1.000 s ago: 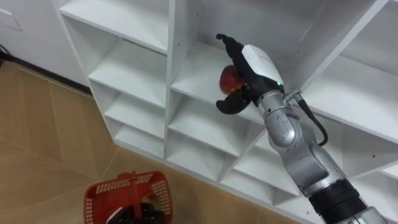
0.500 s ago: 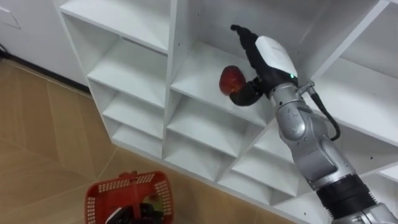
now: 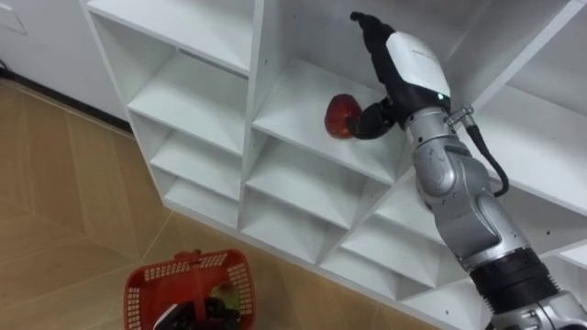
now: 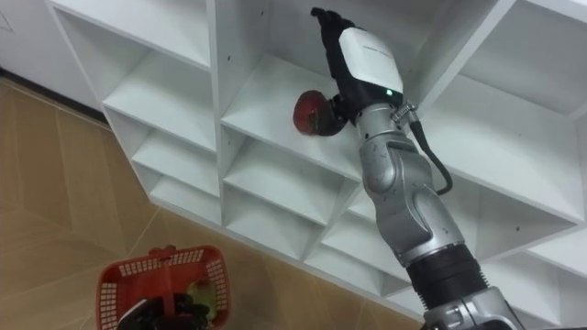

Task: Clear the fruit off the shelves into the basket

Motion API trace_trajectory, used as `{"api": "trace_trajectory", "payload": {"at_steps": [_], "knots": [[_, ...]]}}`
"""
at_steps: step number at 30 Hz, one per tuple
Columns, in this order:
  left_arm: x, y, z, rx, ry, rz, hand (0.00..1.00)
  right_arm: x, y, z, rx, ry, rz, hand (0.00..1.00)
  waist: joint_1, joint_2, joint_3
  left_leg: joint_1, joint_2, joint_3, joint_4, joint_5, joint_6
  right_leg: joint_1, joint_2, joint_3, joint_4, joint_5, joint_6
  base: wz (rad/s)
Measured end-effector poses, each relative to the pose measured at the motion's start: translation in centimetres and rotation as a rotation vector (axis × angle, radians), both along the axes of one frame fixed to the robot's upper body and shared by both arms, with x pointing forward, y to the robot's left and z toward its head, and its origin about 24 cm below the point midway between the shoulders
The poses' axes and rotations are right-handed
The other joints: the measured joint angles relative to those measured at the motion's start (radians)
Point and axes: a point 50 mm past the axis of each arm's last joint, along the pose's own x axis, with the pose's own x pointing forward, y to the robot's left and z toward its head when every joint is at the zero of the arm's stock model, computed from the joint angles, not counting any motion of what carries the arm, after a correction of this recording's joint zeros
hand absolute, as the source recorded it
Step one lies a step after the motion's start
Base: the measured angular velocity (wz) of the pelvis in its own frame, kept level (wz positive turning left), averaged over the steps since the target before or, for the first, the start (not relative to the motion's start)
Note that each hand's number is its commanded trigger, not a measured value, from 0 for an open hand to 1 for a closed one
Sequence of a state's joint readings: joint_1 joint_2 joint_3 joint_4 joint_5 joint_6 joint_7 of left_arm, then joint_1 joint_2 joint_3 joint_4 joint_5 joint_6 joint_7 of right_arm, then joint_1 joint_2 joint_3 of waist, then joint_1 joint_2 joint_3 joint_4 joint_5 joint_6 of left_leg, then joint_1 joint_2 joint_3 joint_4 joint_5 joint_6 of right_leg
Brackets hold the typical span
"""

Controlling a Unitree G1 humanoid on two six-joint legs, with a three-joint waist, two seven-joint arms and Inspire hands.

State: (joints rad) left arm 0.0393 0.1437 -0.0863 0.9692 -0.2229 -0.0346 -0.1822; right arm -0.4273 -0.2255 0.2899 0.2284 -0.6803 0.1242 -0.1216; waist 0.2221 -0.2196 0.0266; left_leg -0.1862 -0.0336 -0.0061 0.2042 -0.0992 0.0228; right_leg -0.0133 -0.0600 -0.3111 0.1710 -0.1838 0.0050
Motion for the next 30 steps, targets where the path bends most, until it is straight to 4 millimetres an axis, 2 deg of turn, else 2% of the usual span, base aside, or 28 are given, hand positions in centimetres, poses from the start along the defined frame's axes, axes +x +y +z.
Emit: {"api": "trace_trajectory", "payload": {"at_steps": [3, 13, 21, 30], "knots": [[0.1, 0.1, 0.1, 0.004, -0.004, -0.001, 1.0, 0.0, 0.0, 0.0, -0.004, 0.003, 0.002, 0.0, 0.0, -0.005, 0.0048, -0.001, 0.0, -0.001, -0.002, 0.0, 0.0, -0.002, 0.0, 0.0, -0.001, 0.0, 0.0, 0.0], [0.2, 0.1, 0.1, 0.004, -0.005, -0.001, 1.0, 0.2, 0.1, -0.6, -0.032, 0.094, 0.039, 0.0, 0.005, -0.004, 0.0062, -0.001, 0.0, 0.0, -0.013, 0.0, 0.0, -0.008, 0.0, 0.0, -0.001, 0.0, 0.0, 0.0], [0.2, 0.0, 0.1, 0.003, -0.005, 0.0, 1.0, 0.4, 0.2, -0.7, -0.132, 0.133, 0.052, 0.0, 0.007, -0.005, 0.0065, 0.0, 0.001, 0.003, -0.022, 0.0, -0.001, -0.013, 0.0, 0.001, -0.001, 0.0, 0.0, 0.0], [0.3, 0.2, 0.1, 0.009, -0.014, 0.001, 1.0, 1.0, 0.0, -1.2, -0.162, 0.19, 0.051, 0.0, 0.01, -0.014, 0.0123, -0.001, 0.0, -0.005, -0.023, 0.0, -0.001, -0.011, 0.0, -0.012, -0.001, 0.0, 0.0, 0.0]]}}
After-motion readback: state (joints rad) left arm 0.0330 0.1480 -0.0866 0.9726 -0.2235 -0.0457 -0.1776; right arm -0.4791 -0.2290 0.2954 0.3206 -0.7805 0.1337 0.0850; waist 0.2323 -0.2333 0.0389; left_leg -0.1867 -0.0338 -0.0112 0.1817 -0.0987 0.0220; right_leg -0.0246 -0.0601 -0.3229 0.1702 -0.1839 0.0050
